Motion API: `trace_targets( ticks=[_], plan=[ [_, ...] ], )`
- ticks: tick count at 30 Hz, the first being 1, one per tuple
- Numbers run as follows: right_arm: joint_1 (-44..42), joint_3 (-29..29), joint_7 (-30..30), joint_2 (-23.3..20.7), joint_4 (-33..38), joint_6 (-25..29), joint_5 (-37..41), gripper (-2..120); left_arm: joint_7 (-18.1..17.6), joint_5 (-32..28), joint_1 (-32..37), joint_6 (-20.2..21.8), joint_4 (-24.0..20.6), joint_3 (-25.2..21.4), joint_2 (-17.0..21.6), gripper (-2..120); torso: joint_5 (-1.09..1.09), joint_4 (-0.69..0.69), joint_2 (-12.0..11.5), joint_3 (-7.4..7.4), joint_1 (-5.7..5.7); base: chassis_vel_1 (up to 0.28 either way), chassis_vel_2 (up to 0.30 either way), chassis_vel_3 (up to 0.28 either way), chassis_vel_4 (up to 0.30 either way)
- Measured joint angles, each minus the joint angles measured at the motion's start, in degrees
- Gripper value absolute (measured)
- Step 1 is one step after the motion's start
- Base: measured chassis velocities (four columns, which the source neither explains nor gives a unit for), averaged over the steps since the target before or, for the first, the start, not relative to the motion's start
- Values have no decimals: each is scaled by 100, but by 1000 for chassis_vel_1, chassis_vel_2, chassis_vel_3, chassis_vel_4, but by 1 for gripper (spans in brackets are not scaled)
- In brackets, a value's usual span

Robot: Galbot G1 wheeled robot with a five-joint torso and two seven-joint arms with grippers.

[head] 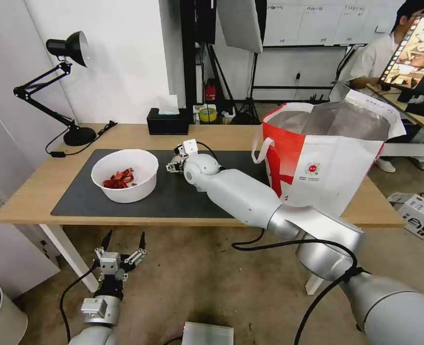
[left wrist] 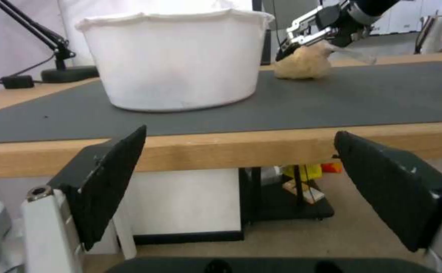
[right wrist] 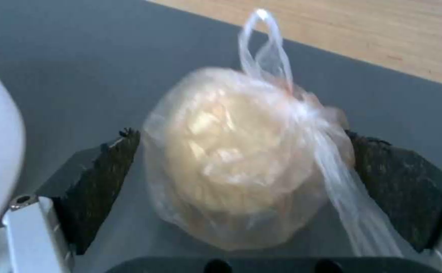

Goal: Pick up the trash from the table and place it into the takeout bag.

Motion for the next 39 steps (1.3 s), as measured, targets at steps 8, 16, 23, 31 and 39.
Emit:
trace_targets(
  ticks=[8,16,23,31,39],
  plan=[
    [-61,-96,-310,7,-231,179,-284,100,15,104,54,-31,6,35,-88,100,0,0,0,0,0,0,0,0,0],
    [-247,-89,-481,6,-198,365,-449,76,20,249,193,-125,-59,-9,-301,100,0,-1,0,-1,-1,0,0,0,0],
    [-340,-79,-649,9,-236,584,-585,46,20,268,166,-171,11,-31,-303,100,2,3,1,-1,-1,0,0,0,0],
    [-335,-69,-708,0,-338,659,-603,22,20,250,56,-171,144,11,-211,100,0,2,0,-1,-1,0,0,0,0],
    [-346,-59,-712,-8,-388,712,-602,0,20,229,-6,-189,248,55,-162,100,0,0,1,0,0,0,0,0,0]
  ],
)
